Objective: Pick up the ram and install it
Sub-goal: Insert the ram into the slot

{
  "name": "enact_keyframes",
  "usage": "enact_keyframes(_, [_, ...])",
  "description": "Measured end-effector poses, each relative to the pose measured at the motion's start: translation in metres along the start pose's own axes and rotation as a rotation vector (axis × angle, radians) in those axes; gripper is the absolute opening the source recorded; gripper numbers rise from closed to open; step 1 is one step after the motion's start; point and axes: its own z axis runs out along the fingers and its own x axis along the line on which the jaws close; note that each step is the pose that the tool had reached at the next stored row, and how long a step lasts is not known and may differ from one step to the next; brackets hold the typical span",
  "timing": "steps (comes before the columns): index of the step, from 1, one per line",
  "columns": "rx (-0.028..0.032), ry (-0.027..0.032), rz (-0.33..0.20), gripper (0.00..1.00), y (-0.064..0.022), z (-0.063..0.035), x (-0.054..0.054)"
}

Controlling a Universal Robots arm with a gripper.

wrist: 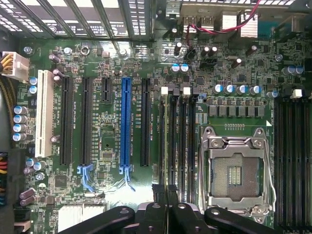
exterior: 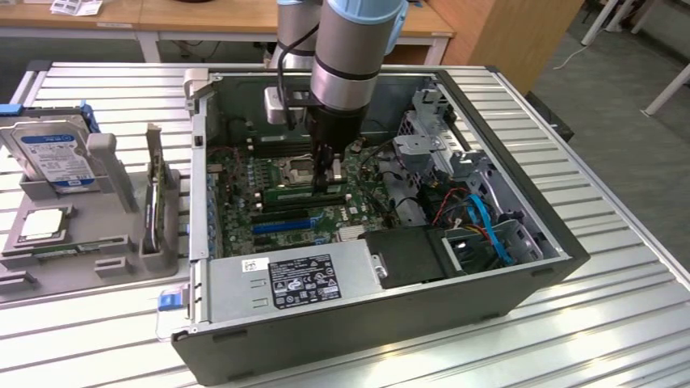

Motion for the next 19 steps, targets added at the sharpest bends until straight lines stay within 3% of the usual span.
enact_keyframes(19, [0.0002,-0.0002,0.0,0.11,0.0009,0.0024,0.0001])
